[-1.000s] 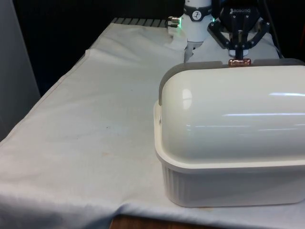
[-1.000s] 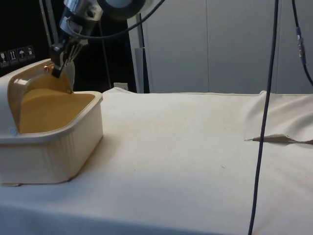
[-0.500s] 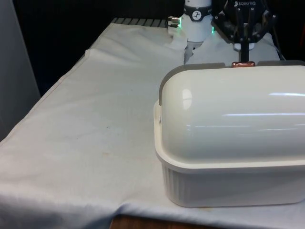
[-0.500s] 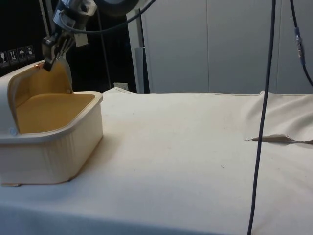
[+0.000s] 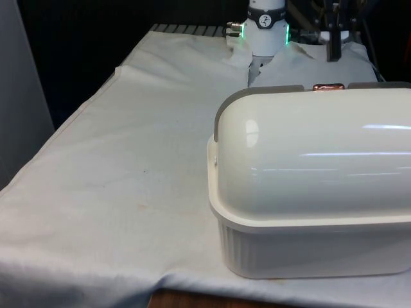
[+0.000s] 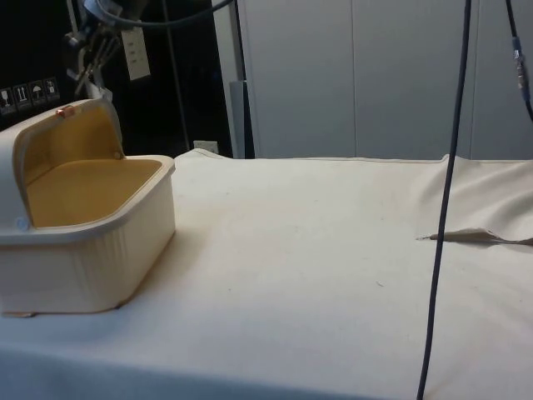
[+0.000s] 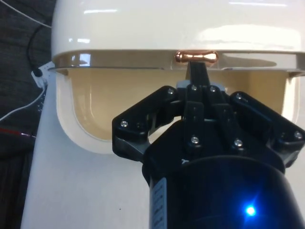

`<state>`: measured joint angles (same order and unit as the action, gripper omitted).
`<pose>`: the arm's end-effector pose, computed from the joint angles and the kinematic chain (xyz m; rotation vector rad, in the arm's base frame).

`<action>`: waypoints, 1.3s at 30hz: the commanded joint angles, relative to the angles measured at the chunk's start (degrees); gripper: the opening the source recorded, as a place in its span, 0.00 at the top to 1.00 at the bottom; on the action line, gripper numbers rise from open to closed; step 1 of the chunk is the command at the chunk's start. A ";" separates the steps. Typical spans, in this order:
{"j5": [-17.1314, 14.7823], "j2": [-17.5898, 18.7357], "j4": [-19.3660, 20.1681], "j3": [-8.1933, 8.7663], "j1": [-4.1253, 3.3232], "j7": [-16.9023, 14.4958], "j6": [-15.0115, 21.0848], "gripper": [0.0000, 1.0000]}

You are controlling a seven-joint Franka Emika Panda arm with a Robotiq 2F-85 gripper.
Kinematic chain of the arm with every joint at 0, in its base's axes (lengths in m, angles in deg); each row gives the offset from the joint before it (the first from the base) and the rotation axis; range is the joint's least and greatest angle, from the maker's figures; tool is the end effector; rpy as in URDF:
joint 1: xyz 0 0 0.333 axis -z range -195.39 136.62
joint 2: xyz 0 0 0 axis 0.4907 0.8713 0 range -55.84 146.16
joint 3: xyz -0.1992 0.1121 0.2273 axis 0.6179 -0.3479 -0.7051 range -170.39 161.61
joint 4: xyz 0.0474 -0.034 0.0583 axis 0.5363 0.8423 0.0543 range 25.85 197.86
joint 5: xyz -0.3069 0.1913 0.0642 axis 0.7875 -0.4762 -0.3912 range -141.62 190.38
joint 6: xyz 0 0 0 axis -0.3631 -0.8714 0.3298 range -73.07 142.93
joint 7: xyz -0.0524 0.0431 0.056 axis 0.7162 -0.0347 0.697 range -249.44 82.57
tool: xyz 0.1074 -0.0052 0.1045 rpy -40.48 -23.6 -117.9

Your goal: Open the lid, then close it.

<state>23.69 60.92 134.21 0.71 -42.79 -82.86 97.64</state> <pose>0.6573 0.0993 0.4118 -2.8926 -0.1972 -1.1016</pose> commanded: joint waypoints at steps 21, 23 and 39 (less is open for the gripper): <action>0.11 -4.98 -1.95 0.17 0.06 -1.72 -6.59 1.00; -0.17 -5.10 -2.35 0.00 0.06 -2.06 -7.68 1.00; -0.34 -5.27 -4.64 -0.17 0.06 -5.39 -15.53 1.00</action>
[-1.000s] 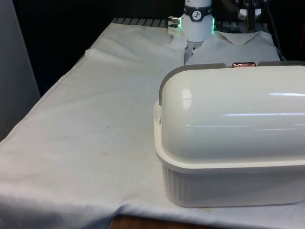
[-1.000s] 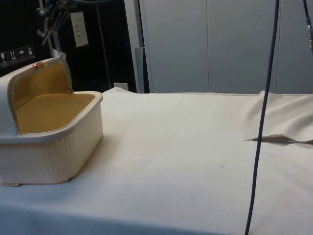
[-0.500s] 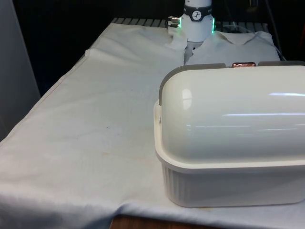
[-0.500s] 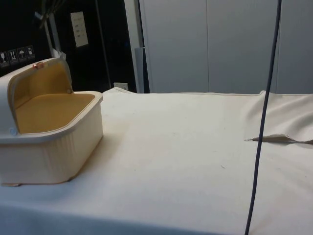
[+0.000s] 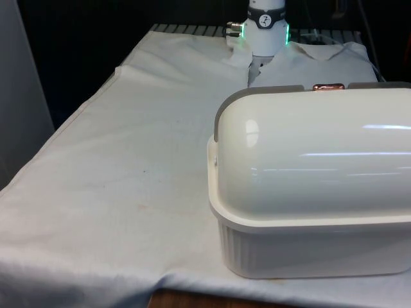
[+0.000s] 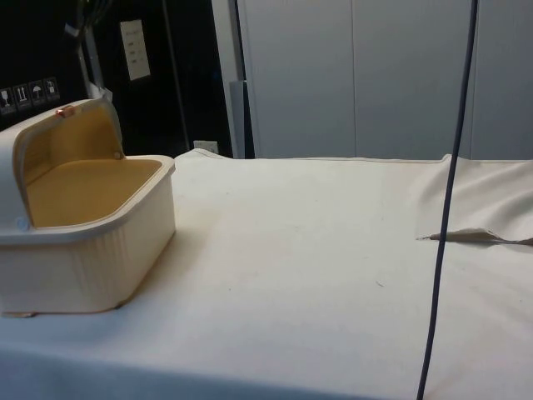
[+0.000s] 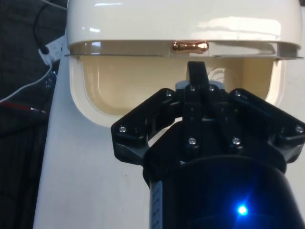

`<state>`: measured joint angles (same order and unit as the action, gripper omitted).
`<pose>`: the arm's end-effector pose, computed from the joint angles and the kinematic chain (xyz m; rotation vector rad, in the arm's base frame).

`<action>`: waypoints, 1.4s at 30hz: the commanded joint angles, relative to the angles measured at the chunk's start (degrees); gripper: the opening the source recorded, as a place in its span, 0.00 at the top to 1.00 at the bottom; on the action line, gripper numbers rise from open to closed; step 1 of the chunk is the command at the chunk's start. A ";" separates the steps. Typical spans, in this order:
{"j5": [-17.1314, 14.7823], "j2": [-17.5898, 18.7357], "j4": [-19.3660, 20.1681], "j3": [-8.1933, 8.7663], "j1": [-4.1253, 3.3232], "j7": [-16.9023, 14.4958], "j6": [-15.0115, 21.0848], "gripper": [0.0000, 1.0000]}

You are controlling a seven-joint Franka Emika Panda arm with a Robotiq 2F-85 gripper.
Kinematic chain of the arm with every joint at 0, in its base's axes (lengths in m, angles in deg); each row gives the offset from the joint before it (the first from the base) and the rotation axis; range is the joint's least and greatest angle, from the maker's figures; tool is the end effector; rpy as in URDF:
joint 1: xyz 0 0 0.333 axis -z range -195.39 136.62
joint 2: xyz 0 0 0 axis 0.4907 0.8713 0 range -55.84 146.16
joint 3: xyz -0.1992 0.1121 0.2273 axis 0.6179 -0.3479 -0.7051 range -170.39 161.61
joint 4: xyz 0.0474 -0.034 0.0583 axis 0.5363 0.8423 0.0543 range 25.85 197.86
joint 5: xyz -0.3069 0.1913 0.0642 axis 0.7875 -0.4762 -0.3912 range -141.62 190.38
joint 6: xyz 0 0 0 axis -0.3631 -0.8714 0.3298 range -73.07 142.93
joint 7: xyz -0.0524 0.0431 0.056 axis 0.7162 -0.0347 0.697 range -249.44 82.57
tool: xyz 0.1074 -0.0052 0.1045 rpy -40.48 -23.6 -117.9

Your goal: Open the lid, then close it.

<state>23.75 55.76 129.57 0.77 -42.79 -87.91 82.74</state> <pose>0.6472 0.0968 0.4698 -2.9529 -0.3267 -0.9806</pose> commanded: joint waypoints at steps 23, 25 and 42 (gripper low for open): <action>-0.06 0.06 -1.09 -0.06 0.00 -0.80 -3.50 0.64; 0.00 0.06 -1.09 -0.06 0.00 -0.80 -3.50 0.55; -0.06 2.41 -4.24 0.17 0.11 -0.63 -3.32 0.00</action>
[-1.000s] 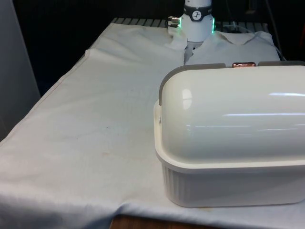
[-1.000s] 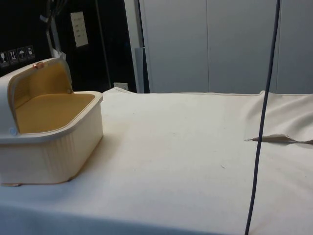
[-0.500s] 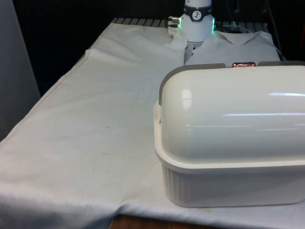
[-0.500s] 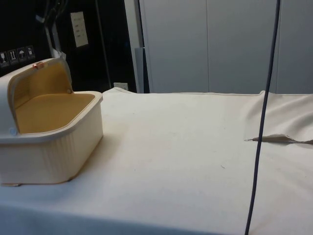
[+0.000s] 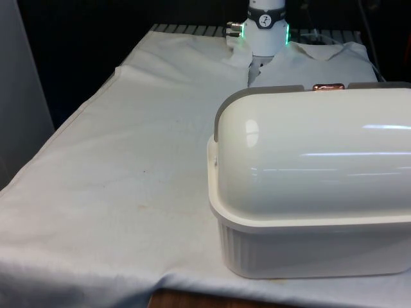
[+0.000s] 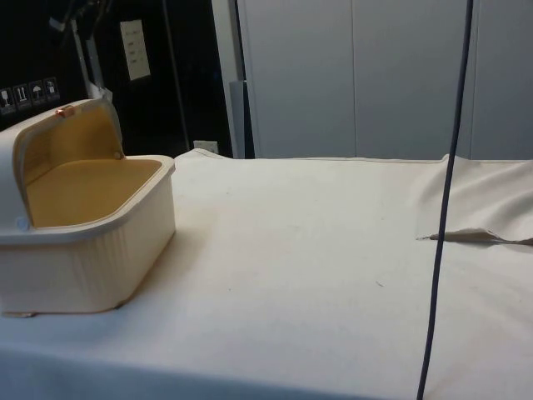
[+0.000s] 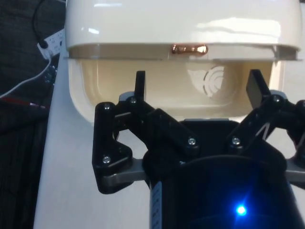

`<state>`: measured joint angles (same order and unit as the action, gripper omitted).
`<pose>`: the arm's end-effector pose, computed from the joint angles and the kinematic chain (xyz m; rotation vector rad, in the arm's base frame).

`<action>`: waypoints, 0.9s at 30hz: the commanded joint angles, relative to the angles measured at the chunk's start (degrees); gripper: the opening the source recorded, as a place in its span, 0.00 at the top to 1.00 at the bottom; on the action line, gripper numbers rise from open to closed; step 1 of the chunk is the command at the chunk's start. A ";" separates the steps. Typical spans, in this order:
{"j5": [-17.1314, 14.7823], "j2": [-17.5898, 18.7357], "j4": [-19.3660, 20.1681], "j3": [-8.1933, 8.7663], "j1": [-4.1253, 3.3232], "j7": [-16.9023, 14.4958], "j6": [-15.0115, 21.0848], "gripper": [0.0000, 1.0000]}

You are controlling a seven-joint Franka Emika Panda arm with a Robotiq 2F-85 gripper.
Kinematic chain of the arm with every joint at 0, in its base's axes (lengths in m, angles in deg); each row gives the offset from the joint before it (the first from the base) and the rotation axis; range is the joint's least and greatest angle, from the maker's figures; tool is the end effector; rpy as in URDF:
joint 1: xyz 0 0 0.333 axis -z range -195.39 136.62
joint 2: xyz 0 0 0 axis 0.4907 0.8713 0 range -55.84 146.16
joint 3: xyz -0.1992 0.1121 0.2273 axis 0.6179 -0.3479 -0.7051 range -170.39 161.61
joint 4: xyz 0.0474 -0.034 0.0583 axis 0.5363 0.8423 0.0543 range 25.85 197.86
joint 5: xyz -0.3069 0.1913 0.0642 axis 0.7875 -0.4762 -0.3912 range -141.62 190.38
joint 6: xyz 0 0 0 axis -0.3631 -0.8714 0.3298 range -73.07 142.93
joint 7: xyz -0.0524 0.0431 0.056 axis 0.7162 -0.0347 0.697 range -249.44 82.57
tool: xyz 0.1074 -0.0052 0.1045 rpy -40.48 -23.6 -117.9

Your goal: Open the lid, then close it.

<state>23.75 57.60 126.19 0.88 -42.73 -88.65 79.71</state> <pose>0.6575 0.0973 0.4707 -2.9710 -0.3463 -0.9449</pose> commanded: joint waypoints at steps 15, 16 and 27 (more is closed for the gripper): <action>0.00 4.87 -9.22 0.52 0.17 -0.06 -6.65 0.00; 0.00 5.16 -9.80 0.57 0.17 -0.11 -7.10 0.00; 0.52 9.51 -17.65 1.15 0.17 -0.34 -14.04 0.00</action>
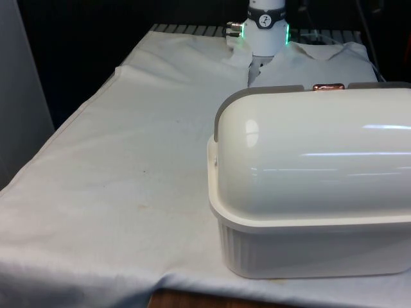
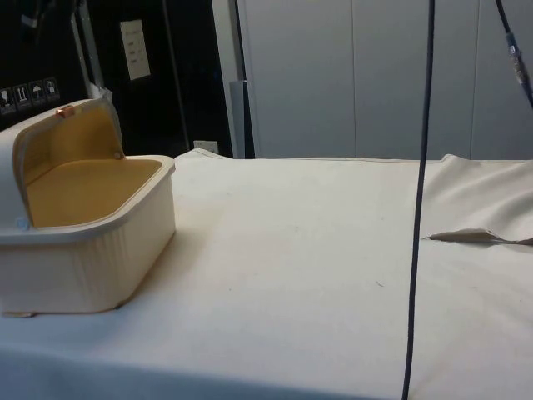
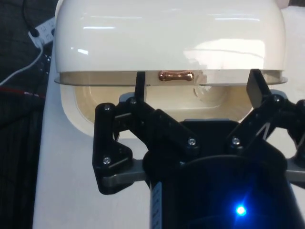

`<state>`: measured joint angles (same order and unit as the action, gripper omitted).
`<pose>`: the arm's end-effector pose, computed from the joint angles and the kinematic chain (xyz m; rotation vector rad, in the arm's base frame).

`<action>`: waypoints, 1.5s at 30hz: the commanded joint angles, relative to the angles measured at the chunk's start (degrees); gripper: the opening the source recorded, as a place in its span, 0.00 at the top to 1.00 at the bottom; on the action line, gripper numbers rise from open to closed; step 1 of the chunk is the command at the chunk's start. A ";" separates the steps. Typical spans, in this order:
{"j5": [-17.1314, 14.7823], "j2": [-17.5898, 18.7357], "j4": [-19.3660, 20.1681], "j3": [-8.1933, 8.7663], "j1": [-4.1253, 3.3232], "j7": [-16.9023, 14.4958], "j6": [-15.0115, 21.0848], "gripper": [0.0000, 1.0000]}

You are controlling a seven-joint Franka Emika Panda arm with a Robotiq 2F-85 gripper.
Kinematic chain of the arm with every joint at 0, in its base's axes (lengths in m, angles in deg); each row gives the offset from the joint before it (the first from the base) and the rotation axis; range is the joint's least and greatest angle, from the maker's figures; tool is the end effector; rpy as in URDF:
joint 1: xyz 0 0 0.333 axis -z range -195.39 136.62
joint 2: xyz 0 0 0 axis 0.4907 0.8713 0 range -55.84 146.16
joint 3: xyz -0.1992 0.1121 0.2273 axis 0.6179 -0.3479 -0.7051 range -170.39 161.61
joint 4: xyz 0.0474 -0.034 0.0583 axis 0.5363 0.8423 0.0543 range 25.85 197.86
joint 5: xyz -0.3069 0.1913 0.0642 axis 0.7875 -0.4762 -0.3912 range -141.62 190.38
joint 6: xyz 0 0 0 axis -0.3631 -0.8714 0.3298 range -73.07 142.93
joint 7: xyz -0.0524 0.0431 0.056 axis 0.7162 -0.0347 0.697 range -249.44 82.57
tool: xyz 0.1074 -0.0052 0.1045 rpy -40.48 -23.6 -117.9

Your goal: Open the lid, then close it.

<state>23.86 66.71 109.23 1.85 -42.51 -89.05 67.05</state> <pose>0.7050 0.0967 0.4805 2.9897 0.3469 0.8159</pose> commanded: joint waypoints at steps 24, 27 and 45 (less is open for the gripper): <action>0.86 5.73 -6.02 -0.11 -0.23 0.17 -4.30 0.00; 0.63 6.42 -6.02 -0.17 -0.23 0.23 -3.67 0.00; 0.46 9.17 -6.47 -0.23 -0.11 0.92 -1.55 0.33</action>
<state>24.67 75.59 102.99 1.80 -42.79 -88.08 65.33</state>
